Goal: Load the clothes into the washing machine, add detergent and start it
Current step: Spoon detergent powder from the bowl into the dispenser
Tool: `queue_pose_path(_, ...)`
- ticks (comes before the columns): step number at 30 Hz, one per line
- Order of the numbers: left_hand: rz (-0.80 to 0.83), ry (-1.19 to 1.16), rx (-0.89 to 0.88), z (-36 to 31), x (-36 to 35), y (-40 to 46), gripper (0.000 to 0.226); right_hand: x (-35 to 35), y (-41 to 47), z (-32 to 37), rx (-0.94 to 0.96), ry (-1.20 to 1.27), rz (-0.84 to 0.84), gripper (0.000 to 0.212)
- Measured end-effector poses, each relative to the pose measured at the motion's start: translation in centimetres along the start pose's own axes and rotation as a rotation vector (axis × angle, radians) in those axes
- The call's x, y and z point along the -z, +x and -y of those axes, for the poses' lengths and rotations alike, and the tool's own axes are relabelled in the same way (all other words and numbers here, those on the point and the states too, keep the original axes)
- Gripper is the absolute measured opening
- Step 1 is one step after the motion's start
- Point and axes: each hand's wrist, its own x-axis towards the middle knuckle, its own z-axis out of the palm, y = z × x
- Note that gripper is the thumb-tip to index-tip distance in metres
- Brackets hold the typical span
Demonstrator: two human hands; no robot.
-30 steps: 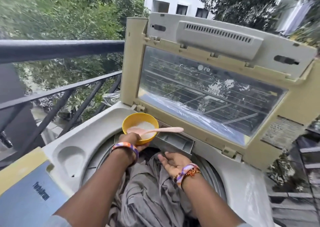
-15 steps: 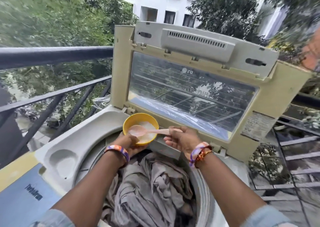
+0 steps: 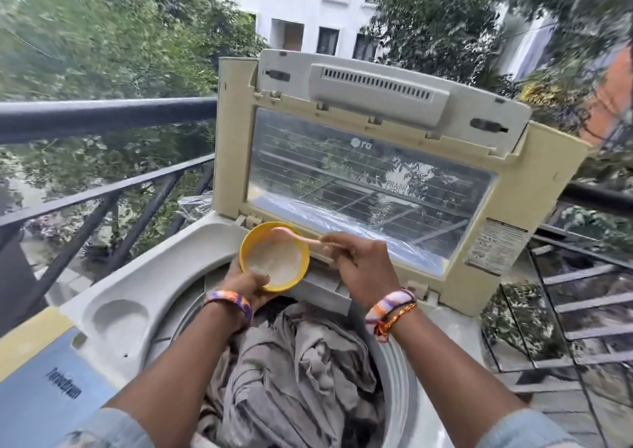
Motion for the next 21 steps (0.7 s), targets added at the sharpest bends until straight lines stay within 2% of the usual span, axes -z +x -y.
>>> queue_pose_path(4, 0.030, 0.007, -0.009, 0.0, 0.2, 0.5, 0.071, -0.6, 0.1, 0.1, 0.036, 0.071, 0.132, 0.019)
queue_pose_path(6, 0.055, -0.011, -0.007, 0.1, 0.4, 0.7, 0.071, -0.6, 0.3, 0.2, 0.083, 0.041, 0.109, 0.025)
queue_pose_path(9, 0.091, -0.030, -0.013, 0.1, 0.5, 0.8, 0.067, 0.2, 0.7, -0.5, 0.211, -0.188, 0.010, 0.023)
queue_pose_path(12, 0.094, -0.042, -0.023, 0.1, 0.5, 0.7, 0.057, 0.8, 0.5, -1.4, 0.214, -0.351, 0.041, 0.021)
queue_pose_path(14, 0.085, -0.055, -0.024, 0.1, 0.5, 0.7, 0.055, 0.7, 0.2, -1.4, 0.039, -0.290, 0.085, 0.018)
queue_pose_path(15, 0.077, -0.063, -0.022, 0.1, 0.4, 0.6, 0.057, 0.7, 0.2, -1.1, -0.121, -0.190, 0.101, 0.017)
queue_pose_path(18, 0.057, -0.074, -0.024, 0.2, 0.5, 0.5, 0.065, 0.1, 0.4, -0.5, -0.694, 0.309, 0.072, 0.027)
queue_pose_path(21, 0.096, -0.071, -0.042, 0.0, 0.5, 0.3, 0.065, -0.3, 0.3, -0.2, -1.007, 0.616, 0.022, 0.025)
